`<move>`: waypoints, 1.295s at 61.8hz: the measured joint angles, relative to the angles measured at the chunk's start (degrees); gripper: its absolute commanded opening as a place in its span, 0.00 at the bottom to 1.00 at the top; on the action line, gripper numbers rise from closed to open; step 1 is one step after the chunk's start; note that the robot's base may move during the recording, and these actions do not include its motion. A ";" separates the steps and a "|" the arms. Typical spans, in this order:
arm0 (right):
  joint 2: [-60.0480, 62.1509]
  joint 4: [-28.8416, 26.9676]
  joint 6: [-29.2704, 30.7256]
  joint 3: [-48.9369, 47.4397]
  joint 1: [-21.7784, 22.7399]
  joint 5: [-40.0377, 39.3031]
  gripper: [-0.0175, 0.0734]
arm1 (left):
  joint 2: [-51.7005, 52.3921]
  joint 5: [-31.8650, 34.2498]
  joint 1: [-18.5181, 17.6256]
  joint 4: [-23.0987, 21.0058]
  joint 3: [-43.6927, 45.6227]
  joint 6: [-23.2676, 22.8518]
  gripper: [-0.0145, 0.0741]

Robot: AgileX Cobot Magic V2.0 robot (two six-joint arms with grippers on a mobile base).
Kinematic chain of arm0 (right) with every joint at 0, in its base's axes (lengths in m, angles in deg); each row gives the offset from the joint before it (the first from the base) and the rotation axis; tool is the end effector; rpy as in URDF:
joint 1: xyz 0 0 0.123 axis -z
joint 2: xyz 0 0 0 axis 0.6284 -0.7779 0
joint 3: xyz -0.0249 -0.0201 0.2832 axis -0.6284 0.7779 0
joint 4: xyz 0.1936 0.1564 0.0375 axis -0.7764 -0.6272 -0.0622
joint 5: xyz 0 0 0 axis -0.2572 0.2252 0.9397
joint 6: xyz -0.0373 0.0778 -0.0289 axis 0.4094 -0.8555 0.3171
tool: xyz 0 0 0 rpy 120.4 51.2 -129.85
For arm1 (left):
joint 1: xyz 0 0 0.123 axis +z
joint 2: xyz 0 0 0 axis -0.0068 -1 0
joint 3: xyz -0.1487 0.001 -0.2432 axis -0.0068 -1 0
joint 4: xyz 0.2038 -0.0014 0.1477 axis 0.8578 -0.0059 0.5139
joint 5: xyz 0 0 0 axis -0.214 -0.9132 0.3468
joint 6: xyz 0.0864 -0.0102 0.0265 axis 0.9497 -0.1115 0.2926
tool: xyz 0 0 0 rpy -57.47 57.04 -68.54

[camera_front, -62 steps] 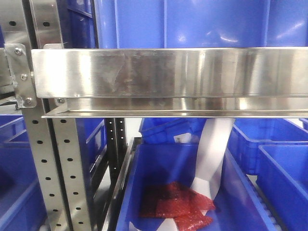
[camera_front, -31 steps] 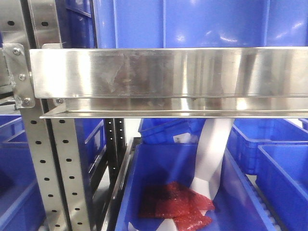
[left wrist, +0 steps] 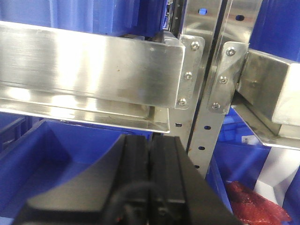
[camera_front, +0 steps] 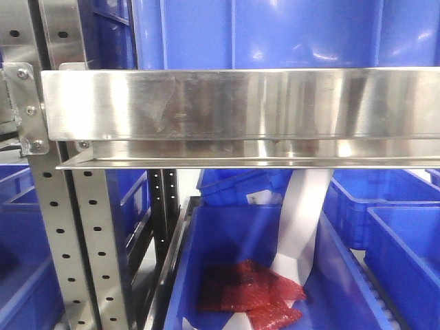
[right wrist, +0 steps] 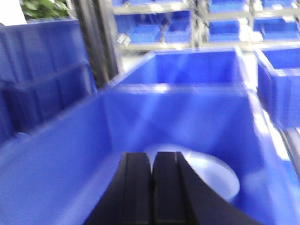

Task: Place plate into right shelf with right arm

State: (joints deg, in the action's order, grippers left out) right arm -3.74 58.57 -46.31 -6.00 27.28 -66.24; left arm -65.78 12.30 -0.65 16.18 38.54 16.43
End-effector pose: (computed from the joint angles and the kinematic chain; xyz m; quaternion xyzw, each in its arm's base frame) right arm 0.3166 0.0693 0.4451 -0.0234 0.7440 0.1429 0.6524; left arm 0.0569 -0.0017 0.1983 0.0170 0.7009 -0.0002 0.7130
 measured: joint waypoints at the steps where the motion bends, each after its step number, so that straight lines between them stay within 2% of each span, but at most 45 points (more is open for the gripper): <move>1: 0.74 0.00 0.00 1.16 0.28 -0.10 0.25 | 0.00 0.00 0.00 0.00 0.00 0.00 0.02; 11: 8.83 1.07 0.00 11.51 1.95 -3.84 0.25 | 0.00 0.00 0.00 0.00 0.00 0.00 0.02; 23: 22.02 5.02 0.00 26.55 2.29 -9.30 0.25 | 0.00 0.00 0.00 0.00 0.00 0.00 0.02; 37: 39.88 6.61 0.00 46.93 2.29 -11.65 0.25 | 0.00 0.00 0.00 0.00 0.00 0.00 0.02; 51: 58.83 6.94 0.00 61.82 2.29 -11.90 0.25 | 0.00 0.00 0.00 0.00 0.00 0.00 0.02; 65: 75.23 6.94 0.00 69.59 2.29 -9.07 0.25 | 0.00 0.00 0.00 0.00 0.00 0.00 0.02; 80: 79.21 7.04 0.00 72.45 2.29 -7.75 0.25 | 0.00 0.00 0.00 0.00 0.00 0.00 0.02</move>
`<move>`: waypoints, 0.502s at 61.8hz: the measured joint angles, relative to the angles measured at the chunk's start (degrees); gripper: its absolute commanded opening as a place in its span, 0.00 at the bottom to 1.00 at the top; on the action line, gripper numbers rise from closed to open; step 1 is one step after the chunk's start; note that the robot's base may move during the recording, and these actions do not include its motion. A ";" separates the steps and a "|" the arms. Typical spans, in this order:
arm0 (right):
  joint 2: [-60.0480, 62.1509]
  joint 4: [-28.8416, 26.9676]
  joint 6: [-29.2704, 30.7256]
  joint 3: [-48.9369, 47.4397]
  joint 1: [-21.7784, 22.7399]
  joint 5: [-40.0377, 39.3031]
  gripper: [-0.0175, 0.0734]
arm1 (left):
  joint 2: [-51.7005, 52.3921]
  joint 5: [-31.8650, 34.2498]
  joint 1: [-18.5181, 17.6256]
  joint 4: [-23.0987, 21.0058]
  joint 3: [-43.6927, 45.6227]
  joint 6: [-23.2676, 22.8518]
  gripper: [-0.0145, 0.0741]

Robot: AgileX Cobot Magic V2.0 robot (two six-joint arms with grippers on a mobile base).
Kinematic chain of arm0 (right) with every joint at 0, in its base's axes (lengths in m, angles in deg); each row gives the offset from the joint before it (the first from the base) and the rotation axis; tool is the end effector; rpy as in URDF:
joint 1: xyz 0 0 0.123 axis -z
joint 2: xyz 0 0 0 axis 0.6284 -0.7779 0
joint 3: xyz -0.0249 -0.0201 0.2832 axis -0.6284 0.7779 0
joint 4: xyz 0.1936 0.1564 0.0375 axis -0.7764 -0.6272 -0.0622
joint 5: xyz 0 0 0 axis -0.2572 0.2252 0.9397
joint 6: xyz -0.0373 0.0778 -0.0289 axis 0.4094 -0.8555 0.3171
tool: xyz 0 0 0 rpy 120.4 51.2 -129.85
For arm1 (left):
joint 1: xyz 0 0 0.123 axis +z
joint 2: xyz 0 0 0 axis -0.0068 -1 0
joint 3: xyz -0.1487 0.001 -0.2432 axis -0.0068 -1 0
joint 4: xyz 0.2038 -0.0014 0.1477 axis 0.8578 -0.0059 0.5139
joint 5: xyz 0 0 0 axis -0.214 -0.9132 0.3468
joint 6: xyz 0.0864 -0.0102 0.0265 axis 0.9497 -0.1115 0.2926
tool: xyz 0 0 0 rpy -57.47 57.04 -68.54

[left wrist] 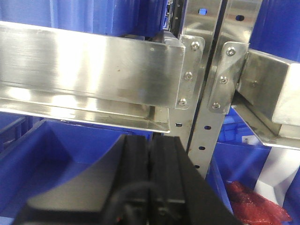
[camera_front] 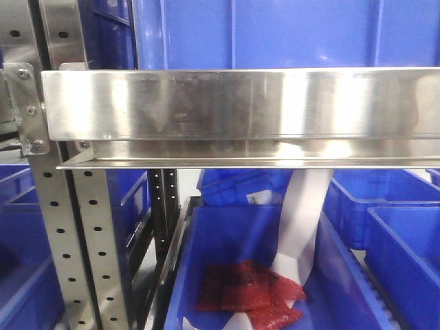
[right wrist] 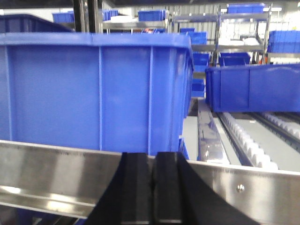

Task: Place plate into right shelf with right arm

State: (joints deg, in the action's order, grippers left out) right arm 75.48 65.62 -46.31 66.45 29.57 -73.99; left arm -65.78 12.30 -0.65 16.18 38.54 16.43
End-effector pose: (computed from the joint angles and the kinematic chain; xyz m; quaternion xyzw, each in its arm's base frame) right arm 0.0471 0.0083 0.2518 -0.0361 0.6546 0.0866 0.7502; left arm 0.0569 -0.0017 0.1983 0.0170 0.7009 -0.0002 0.7130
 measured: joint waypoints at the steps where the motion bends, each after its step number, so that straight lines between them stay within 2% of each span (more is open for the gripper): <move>1: 0.00 0.00 0.00 0.00 0.00 0.09 0.25 | 0.00 0.00 0.00 0.00 0.00 0.00 0.02; 23: 0.51 0.00 0.00 1.02 0.00 0.31 0.25 | 0.00 0.00 0.00 0.00 0.00 0.00 0.02; 31: 0.89 0.37 0.00 3.50 2.13 0.31 0.25 | 0.00 0.00 0.00 0.00 0.00 0.00 0.02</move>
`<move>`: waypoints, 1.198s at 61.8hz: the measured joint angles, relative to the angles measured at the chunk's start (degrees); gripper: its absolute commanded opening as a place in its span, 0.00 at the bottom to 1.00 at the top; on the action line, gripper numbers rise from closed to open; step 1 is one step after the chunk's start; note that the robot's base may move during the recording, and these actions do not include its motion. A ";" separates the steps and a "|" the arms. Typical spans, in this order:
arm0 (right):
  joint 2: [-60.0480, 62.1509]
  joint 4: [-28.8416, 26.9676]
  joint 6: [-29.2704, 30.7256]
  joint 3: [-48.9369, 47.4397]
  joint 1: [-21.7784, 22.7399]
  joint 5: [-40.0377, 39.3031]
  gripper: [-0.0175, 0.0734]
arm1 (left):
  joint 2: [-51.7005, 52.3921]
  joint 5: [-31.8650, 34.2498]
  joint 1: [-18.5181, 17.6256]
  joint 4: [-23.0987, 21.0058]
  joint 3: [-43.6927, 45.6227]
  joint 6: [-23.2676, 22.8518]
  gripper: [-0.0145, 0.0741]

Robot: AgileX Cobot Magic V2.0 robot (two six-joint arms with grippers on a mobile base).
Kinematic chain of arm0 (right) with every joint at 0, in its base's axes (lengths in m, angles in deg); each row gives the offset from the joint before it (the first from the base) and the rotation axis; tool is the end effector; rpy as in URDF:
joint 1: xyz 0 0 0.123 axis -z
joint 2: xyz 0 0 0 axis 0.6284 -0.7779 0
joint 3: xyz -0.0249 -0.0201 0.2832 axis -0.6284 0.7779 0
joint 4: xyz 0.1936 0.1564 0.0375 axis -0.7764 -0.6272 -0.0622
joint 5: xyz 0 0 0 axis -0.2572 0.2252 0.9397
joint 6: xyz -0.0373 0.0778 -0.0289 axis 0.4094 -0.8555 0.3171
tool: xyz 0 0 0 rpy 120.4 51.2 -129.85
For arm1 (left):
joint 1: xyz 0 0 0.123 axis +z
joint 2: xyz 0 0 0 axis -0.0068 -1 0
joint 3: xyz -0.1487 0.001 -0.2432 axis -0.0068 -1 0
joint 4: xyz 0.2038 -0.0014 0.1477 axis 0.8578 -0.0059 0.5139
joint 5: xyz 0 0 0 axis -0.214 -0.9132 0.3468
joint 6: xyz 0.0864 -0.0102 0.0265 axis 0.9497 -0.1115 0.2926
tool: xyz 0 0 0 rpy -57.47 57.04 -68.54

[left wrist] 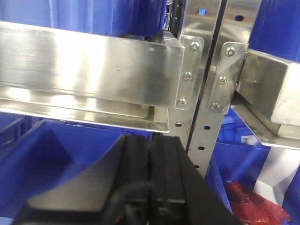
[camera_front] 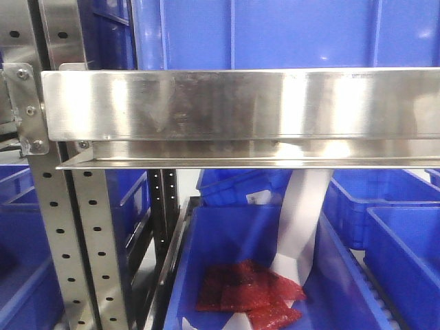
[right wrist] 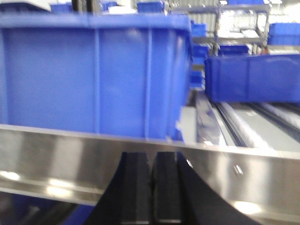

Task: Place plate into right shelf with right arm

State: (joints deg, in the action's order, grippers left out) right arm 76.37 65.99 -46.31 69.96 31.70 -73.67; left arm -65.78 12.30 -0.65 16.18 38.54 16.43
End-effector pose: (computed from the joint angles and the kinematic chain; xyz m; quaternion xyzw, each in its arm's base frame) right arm 0.0505 0.0070 0.2318 -0.0267 0.6742 0.0687 0.7349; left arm 0.0569 -0.0017 0.1983 0.0170 0.7009 -0.0002 0.7130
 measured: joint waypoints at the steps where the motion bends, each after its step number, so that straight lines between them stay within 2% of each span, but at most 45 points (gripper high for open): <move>1: 0.03 0.00 0.00 0.39 0.42 0.00 0.25 | 0.00 0.00 0.00 0.00 0.00 0.00 0.02; 16: 0.12 0.23 0.00 5.93 7.69 2.15 0.25 | 0.00 0.00 0.00 0.00 0.00 0.00 0.02; 24: 0.12 0.40 0.00 6.04 9.72 4.92 0.25 | 0.00 0.00 0.00 0.00 0.00 0.00 0.02; 74: 0.12 0.49 0.00 6.04 9.86 5.60 0.25 | 0.00 0.00 0.00 0.00 0.00 0.00 0.02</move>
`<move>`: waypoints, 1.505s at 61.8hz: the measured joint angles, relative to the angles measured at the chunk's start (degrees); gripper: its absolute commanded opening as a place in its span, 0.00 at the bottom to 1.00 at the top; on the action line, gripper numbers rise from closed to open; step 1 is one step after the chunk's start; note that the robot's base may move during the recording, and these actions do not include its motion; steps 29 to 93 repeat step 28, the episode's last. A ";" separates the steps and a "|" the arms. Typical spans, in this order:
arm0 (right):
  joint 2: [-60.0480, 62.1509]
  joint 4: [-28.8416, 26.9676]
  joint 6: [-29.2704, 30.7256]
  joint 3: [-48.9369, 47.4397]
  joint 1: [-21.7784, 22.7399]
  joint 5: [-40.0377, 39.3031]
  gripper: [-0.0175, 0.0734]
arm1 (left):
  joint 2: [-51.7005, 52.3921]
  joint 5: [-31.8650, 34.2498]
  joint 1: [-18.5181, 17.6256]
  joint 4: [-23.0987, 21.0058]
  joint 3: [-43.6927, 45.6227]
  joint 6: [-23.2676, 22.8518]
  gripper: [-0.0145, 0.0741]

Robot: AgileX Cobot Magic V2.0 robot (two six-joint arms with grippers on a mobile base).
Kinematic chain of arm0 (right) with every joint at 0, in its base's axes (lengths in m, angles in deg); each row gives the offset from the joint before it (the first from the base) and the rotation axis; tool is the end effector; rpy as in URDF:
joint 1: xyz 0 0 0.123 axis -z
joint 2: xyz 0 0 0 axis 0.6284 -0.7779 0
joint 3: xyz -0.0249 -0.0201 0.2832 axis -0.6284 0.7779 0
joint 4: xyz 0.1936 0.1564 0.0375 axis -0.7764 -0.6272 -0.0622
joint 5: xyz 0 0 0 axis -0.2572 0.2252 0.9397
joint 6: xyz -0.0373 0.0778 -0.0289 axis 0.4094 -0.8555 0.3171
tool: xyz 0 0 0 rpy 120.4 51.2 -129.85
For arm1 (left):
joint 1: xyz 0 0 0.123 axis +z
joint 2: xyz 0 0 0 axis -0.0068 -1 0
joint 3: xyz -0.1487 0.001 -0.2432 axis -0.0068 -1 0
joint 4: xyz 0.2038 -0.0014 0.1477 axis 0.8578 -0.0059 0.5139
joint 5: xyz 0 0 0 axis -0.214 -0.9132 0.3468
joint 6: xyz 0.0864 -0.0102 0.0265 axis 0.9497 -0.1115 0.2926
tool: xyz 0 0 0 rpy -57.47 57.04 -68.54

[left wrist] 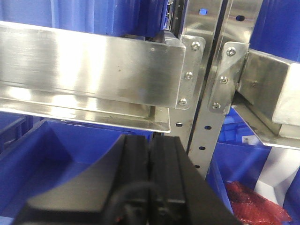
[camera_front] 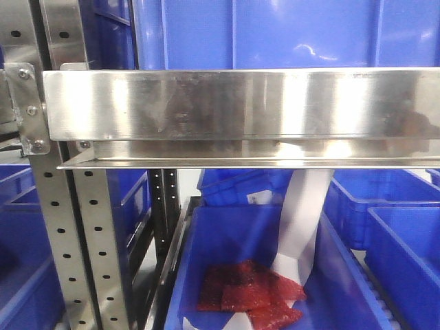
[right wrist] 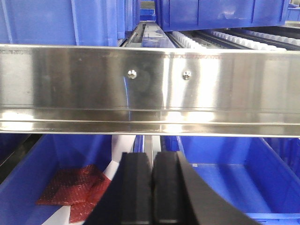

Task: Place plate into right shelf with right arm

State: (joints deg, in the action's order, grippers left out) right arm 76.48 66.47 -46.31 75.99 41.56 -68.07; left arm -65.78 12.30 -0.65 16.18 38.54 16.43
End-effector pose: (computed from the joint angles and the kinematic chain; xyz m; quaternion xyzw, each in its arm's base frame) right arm 0.0561 -0.0015 0.1876 0.0298 0.7447 0.0043 0.6667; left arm 0.0569 -0.0017 0.1983 0.0170 0.7009 -0.0002 0.7130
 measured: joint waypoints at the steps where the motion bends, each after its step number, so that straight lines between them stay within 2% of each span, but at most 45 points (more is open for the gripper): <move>1: 0.00 0.00 0.00 0.00 0.00 0.00 0.25 | 0.00 0.00 0.00 0.00 0.00 0.00 0.02; 93: 0.00 0.00 0.00 0.00 0.00 0.00 0.25 | 0.00 0.00 0.00 0.00 0.00 0.00 0.02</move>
